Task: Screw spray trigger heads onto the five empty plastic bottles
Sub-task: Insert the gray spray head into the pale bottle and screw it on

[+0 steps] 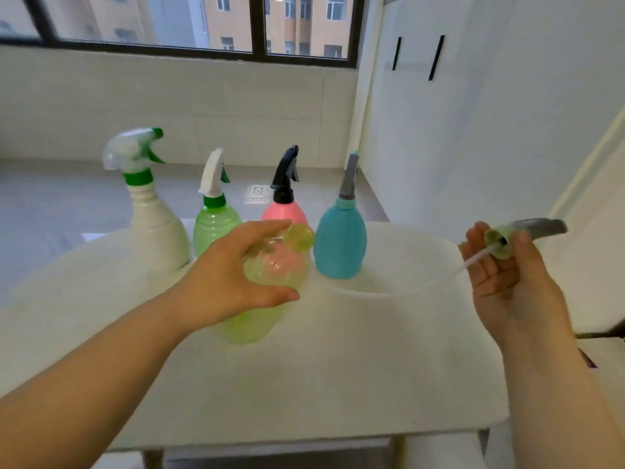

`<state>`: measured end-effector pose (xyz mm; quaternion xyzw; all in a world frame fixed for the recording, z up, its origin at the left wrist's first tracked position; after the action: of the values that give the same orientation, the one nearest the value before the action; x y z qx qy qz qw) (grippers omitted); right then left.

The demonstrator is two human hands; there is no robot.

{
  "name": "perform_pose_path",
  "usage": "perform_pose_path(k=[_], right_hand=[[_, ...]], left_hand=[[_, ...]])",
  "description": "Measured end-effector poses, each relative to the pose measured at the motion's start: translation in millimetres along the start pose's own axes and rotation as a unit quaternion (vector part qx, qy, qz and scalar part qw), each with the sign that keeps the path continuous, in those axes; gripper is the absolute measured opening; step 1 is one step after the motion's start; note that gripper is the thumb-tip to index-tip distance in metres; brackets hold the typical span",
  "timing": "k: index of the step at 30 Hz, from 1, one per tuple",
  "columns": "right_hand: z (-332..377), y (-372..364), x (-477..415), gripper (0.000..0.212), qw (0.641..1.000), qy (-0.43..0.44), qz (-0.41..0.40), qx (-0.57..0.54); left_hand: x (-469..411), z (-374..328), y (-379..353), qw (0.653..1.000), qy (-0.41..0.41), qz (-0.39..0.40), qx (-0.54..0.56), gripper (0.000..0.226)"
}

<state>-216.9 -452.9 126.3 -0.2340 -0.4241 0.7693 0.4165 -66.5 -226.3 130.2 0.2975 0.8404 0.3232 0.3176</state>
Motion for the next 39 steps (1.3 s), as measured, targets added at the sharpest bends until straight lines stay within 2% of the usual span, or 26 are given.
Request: perform_pose_path(k=[3,5,7,16,20,26,30,34,36,39], right_hand=[[-20.6,-40.7,-0.5,0.021,0.997,-0.021,0.070,-0.014],[-32.2,-64.6,-1.9,0.036,0.992,-0.025,0.124,-0.029],[-45.1,-77.8,-3.1,0.042,0.989,-0.033,0.143,-0.031],[-86.8,-63.2,-9.4,0.040,0.995,-0.079,0.052,0.026],[-83.5,-57.8,-3.8,0.017,0.996,-0.069,0.039,0.043],[-78.2,-60.6,9.2,0.010,0.996,-0.034,0.053,0.057],[-64.3,-71.0,15.3,0.010,0.991,-0.001,0.094,0.097],[-58.1,-85.0,29.5,0.012,0.969,-0.006,0.190,0.157],[-68.2,-89.0,38.6,0.022,0.954,-0.040,0.239,0.175],[-95.4,-86.6,49.9,0.024,0.928,-0.095,0.283,0.223]], left_hand=[[18.3,21.3,16.2,0.999,0.030,-0.012,0.012,0.080],[27.6,34.4,21.4,0.998,0.052,-0.031,0.017,0.073],[35.9,48.7,24.8,0.995,0.070,-0.063,0.016,0.065],[53.2,72.4,32.9,0.991,0.118,-0.058,-0.016,0.060],[52.9,69.9,27.6,0.993,0.103,-0.051,-0.027,0.065],[52.5,60.4,23.7,0.994,0.093,-0.047,-0.012,0.064],[50.8,53.4,22.6,0.995,0.097,-0.029,-0.023,0.064],[48.6,40.8,15.7,0.996,0.064,0.006,-0.063,0.066],[48.3,33.7,10.8,0.997,0.065,0.013,-0.029,0.064],[46.6,28.1,4.0,0.992,0.095,-0.010,0.084,0.059]])
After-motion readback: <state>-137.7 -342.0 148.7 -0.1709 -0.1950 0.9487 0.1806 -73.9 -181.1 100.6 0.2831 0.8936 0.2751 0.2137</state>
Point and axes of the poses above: each hand's wrist, its own x-axis away from the middle knuckle, its own y-axis out of the back of the hand, z = x × y, the point moved 1 cm from there along -x, towards the middle knuckle, and after that the axes turned 12 degrees about -x, right-handed, at the moved point
